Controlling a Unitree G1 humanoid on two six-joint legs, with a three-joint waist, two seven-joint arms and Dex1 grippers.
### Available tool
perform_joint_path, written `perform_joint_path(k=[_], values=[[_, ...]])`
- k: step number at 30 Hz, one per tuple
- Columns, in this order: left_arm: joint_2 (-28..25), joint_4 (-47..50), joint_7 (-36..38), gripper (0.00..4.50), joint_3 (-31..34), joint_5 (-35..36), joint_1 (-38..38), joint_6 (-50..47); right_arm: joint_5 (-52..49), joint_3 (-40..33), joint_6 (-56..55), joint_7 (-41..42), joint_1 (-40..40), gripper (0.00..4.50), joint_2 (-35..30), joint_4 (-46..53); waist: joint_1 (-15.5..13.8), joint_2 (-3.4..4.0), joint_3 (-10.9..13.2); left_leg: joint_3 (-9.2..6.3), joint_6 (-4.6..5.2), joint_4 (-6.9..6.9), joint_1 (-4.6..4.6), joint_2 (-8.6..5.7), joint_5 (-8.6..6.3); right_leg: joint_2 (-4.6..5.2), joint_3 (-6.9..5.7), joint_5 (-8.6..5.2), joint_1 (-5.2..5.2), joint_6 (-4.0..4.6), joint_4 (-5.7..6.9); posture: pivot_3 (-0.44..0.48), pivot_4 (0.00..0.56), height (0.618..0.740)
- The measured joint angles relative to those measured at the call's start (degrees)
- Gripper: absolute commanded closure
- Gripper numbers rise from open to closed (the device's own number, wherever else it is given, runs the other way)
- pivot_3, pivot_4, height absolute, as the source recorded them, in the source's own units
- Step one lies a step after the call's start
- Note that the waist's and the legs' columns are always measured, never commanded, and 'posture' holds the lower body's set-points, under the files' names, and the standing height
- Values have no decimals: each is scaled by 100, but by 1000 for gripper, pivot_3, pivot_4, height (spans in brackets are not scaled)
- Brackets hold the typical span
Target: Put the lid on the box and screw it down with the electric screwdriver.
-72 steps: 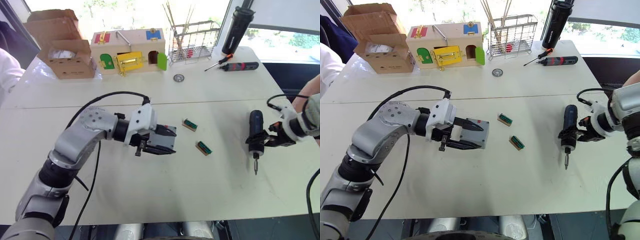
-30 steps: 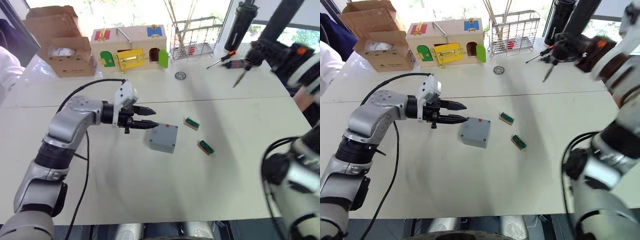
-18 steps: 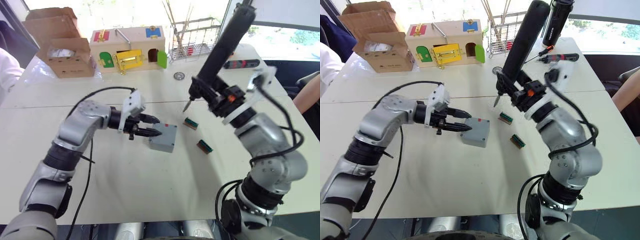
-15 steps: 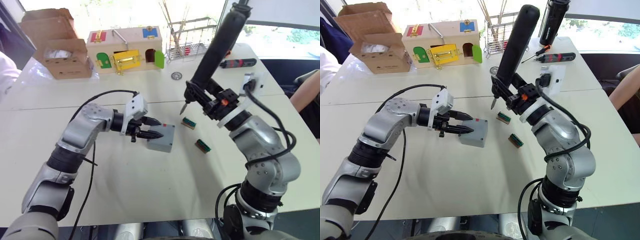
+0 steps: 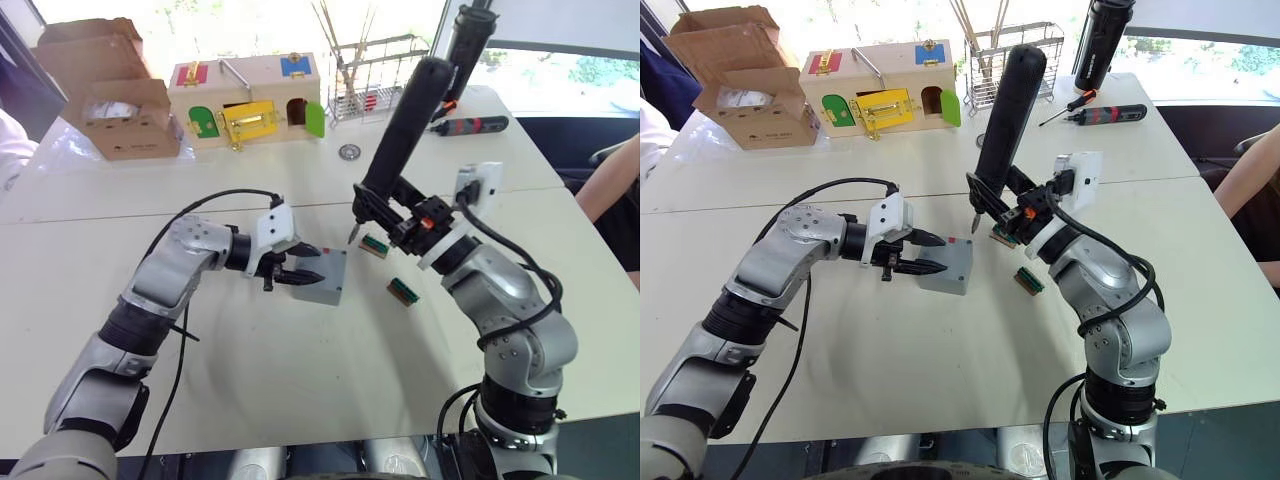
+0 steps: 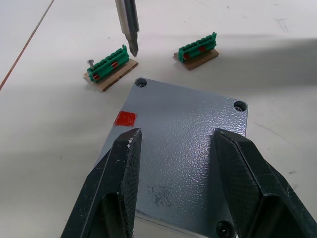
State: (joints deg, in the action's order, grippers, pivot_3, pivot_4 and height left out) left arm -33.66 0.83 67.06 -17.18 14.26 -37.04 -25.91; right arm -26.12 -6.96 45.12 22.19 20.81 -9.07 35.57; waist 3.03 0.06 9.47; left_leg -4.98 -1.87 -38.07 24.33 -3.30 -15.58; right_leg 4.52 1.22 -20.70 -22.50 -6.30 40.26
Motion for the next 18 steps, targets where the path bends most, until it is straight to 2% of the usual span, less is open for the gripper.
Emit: perform_joint_path(k=[18], values=[[-3, 70, -44, 2172, 5, -2, 18, -143, 18, 436, -672, -107, -231, 2704, -175, -442, 1, -1, -1, 0, 0, -1, -6, 0, 0, 0, 0, 0, 6, 0, 0, 0, 150, 740]])
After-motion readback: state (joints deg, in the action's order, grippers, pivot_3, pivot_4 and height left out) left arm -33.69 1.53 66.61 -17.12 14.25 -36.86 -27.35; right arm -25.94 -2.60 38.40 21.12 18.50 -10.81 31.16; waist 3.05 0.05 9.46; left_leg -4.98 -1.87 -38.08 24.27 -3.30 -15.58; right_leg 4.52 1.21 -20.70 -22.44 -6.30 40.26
